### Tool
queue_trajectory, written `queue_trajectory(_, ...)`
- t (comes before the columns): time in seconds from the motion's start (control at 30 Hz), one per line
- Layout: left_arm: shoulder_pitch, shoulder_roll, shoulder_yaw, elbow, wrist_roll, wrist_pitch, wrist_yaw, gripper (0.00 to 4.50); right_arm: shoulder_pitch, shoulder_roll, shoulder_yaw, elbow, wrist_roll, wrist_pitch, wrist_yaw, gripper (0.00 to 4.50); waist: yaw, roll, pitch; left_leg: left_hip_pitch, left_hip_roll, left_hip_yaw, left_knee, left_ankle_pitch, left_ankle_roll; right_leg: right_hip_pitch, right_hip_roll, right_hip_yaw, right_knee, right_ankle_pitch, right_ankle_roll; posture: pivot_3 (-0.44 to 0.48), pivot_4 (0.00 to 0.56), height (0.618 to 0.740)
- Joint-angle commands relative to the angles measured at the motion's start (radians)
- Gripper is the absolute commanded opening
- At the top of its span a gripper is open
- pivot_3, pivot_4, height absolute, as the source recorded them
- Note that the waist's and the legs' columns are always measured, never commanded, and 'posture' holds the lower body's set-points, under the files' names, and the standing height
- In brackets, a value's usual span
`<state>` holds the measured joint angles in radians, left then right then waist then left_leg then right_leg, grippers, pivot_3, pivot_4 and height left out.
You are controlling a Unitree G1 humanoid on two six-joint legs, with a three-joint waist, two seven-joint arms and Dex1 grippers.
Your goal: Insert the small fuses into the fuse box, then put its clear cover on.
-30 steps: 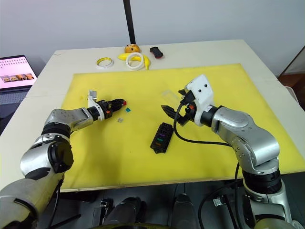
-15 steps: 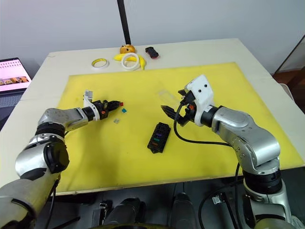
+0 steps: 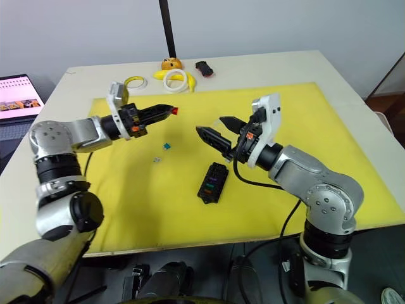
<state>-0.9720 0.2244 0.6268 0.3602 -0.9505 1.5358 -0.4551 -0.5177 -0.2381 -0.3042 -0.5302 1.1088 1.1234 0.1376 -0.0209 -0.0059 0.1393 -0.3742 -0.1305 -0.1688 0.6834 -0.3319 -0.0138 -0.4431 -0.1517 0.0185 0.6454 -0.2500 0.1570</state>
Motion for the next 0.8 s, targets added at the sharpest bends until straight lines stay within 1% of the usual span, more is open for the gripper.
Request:
queue_trajectory(0.03, -0.031, -0.05, 0.061, -0.075, -0.083, 0.02, 0.062, 0.03, -0.034, 0.06, -0.023, 0.034, 0.145, -0.036, -0.128, 4.5, -0.001, 0.0, 0.0, 0.0, 0.0, 0.0, 0.0, 0.0, 0.0, 0.0, 0.0, 0.0, 0.0, 0.0, 0.0, 0.0, 0.15, 0.74)
queue_trajectory(0.13, -0.036, -0.101, 0.098, -0.08, -0.128, 0.019, 0.122, 0.03, -0.038, 0.092, -0.015, 0.064, 0.214, -0.07, -0.207, 4.5, 0.0, 0.0, 0.0, 0.0, 0.0, 0.001, 0.0, 0.0, 0.0, 0.0, 0.0, 0.0, 0.0, 0.0, 0.0, 0.0, 0.15, 0.74)
queue_trajectory(0.3, -0.041, -0.146, 0.128, -0.095, -0.21, 0.019, 0.195, 0.03, -0.033, 0.101, 0.007, 0.091, 0.271, -0.13, -0.288, 4.5, 0.003, 0.0, 0.0, 0.0, 0.0, 0.001, 0.0, 0.0, 0.0, 0.0, 0.0, 0.0, 0.0, 0.0, 0.0, 0.0, 0.15, 0.74)
queue_trajectory(0.5, -0.019, -0.164, 0.099, -0.088, -0.263, -0.008, 0.233, 0.03, -0.032, 0.086, 0.048, 0.103, 0.314, -0.179, -0.314, 4.5, 0.001, 0.0, 0.0, 0.0, 0.0, 0.001, 0.0, 0.0, 0.0, 0.0, 0.0, 0.001, 0.0, 0.0, 0.0, 0.0, 0.15, 0.74)
queue_trajectory(0.53, -0.018, -0.162, 0.093, -0.082, -0.271, -0.014, 0.229, 0.0, -0.034, 0.083, 0.055, 0.104, 0.318, -0.186, -0.315, 4.0, 0.001, 0.0, 0.0, 0.0, 0.0, 0.001, 0.0, 0.0, 0.0, 0.0, 0.0, 0.001, 0.0, 0.0, 0.0, 0.0, 0.15, 0.74)
queue_trajectory(0.6, -0.02, -0.155, 0.086, -0.064, -0.289, -0.019, 0.223, 0.0, -0.04, 0.078, 0.064, 0.107, 0.328, -0.202, -0.319, 3.27, 0.001, 0.0, 0.0, 0.0, 0.0, 0.001, 0.0, 0.0, 0.0, 0.0, 0.0, 0.001, 0.0, 0.0, 0.0, 0.0, 0.15, 0.74)
queue_trajectory(0.63, -0.019, -0.151, 0.081, -0.058, -0.294, -0.022, 0.22, 0.0, -0.043, 0.074, 0.067, 0.109, 0.335, -0.209, -0.323, 2.8, 0.001, 0.0, 0.0, 0.0, 0.0, 0.001, 0.0, 0.0, 0.0, 0.0, 0.0, 0.001, 0.0, 0.0, 0.0, 0.0, 0.15, 0.74)
queue_trajectory(0.8, -0.013, -0.145, 0.065, -0.042, -0.316, -0.041, 0.229, 0.0, -0.044, 0.049, 0.078, 0.112, 0.37, -0.241, -0.34, 2.8, 0.003, 0.0, 0.0, 0.0, -0.001, 0.001, 0.0, 0.0, 0.0, 0.0, 0.0, 0.001, 0.0, 0.0, 0.0, 0.0, 0.15, 0.74)
